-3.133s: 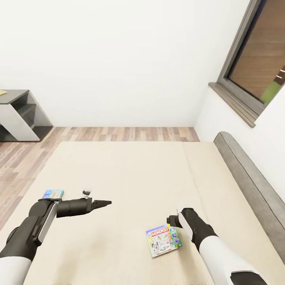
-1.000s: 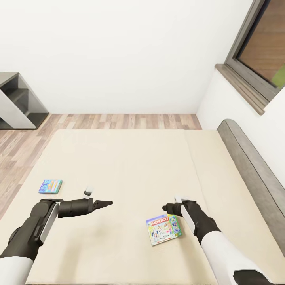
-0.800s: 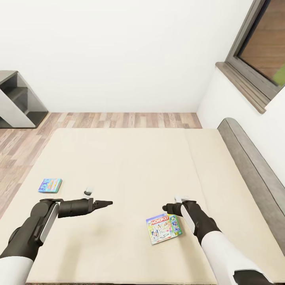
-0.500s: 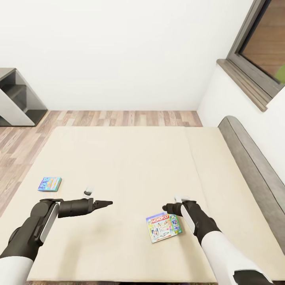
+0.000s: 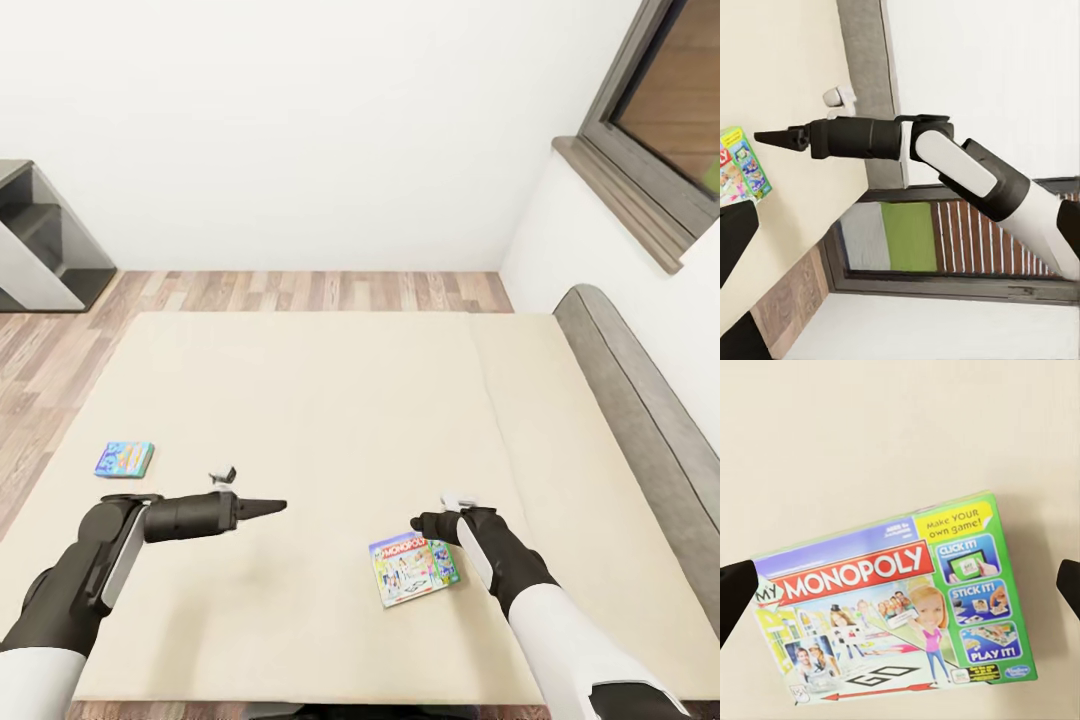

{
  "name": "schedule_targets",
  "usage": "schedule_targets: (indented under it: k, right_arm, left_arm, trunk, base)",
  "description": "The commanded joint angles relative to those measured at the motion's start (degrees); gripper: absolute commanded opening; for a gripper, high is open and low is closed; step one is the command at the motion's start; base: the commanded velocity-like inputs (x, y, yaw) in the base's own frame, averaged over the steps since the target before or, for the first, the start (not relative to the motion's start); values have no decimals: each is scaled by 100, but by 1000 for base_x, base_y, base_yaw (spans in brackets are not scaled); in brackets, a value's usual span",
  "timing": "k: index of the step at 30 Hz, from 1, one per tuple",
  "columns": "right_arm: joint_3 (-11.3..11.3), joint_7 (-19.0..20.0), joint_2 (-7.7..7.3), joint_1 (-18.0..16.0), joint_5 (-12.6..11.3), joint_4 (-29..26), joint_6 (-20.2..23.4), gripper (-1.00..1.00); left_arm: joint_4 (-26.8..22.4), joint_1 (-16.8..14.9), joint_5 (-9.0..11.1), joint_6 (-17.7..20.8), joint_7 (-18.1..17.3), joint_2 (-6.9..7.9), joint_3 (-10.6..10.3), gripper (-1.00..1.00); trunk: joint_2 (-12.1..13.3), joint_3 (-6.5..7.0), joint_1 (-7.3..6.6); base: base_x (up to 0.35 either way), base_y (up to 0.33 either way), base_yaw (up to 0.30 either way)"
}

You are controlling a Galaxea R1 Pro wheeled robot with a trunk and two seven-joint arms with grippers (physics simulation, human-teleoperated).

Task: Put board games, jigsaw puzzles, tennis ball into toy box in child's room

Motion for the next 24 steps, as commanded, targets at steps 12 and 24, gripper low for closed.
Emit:
schedule_targets:
  k: [12, 24]
  right_arm:
    - [11, -15, -15, -4, -57, -11, 25, 100]
    - [11, -15, -8, 0, -57, -11, 25, 100]
  left_arm:
    - [-481, -3, -11, 8, -238, -169, -453, 100]
    - [-749, -3, 13, 21, -295, -256, -646, 100]
  trunk:
    - [-9, -122, 3]
    - [-9, -236, 3]
  base:
    - [0, 0, 0]
    - [0, 0, 0]
